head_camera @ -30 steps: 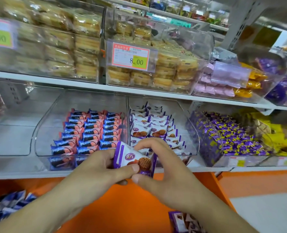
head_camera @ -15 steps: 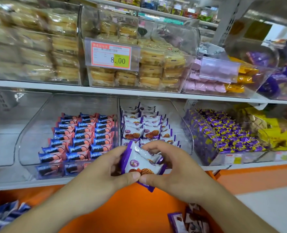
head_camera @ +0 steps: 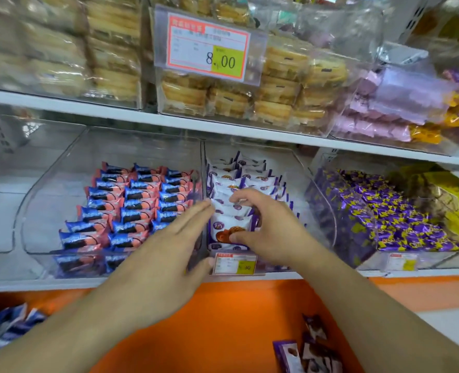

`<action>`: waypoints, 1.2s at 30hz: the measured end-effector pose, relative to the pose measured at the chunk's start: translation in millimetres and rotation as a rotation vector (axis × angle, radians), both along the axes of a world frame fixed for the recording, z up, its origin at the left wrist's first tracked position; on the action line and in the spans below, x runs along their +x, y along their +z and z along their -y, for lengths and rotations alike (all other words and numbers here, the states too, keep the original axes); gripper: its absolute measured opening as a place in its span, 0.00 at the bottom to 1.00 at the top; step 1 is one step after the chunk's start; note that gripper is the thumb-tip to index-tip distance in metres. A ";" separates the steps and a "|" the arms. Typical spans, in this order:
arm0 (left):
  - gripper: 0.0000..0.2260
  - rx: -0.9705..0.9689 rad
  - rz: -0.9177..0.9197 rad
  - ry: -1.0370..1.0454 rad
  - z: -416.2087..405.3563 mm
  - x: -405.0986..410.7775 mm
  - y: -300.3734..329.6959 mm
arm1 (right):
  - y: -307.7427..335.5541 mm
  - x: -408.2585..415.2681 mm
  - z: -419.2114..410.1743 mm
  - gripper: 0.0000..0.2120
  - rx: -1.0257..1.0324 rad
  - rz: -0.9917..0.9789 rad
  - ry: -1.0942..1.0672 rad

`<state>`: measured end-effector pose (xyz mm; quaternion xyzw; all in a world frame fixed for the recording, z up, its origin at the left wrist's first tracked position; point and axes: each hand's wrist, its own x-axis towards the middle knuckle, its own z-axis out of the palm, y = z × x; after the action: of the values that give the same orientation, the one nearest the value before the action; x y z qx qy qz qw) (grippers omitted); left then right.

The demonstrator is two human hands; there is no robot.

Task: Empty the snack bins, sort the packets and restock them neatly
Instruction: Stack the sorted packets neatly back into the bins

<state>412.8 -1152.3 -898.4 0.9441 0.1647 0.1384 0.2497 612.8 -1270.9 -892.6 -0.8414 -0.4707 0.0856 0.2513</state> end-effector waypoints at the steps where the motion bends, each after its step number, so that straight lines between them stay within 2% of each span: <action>1: 0.37 -0.002 0.008 -0.008 -1.7 -0.1 -1.7 | -3.9 -0.9 -1.5 0.27 0.002 0.028 0.007; 11: 0.36 -0.036 0.042 -0.028 -5.0 -2.5 -8.3 | -17.0 2.0 -7.1 0.26 0.113 0.323 -0.001; 15: 0.37 -0.025 0.050 -0.020 -4.6 -1.2 -10.2 | -17.4 -0.1 -8.4 0.31 0.073 0.381 0.000; 21: 0.37 -0.011 0.051 -0.021 -2.7 -2.0 -10.2 | -17.0 -0.4 -7.4 0.33 -0.058 0.240 0.018; 25: 0.37 0.001 0.040 -0.020 -3.6 -0.9 -7.7 | -12.4 2.6 -2.1 0.36 -0.008 0.129 0.000; 28: 0.37 0.011 0.023 -0.016 -2.4 -0.2 -5.5 | -11.7 6.3 4.2 0.36 0.032 0.117 0.000; 33: 0.36 0.045 0.044 -0.030 2.7 0.3 -3.0 | -3.9 12.6 28.3 0.33 0.108 0.136 0.025; 36: 0.33 0.086 0.111 -0.057 14.7 -3.9 -0.7 | 7.3 11.5 59.0 0.25 0.147 0.091 0.054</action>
<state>408.9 -1167.0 -899.1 0.9491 0.1176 0.1903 0.2217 624.3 -1330.0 -885.3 -0.8108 -0.5092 0.0192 0.2881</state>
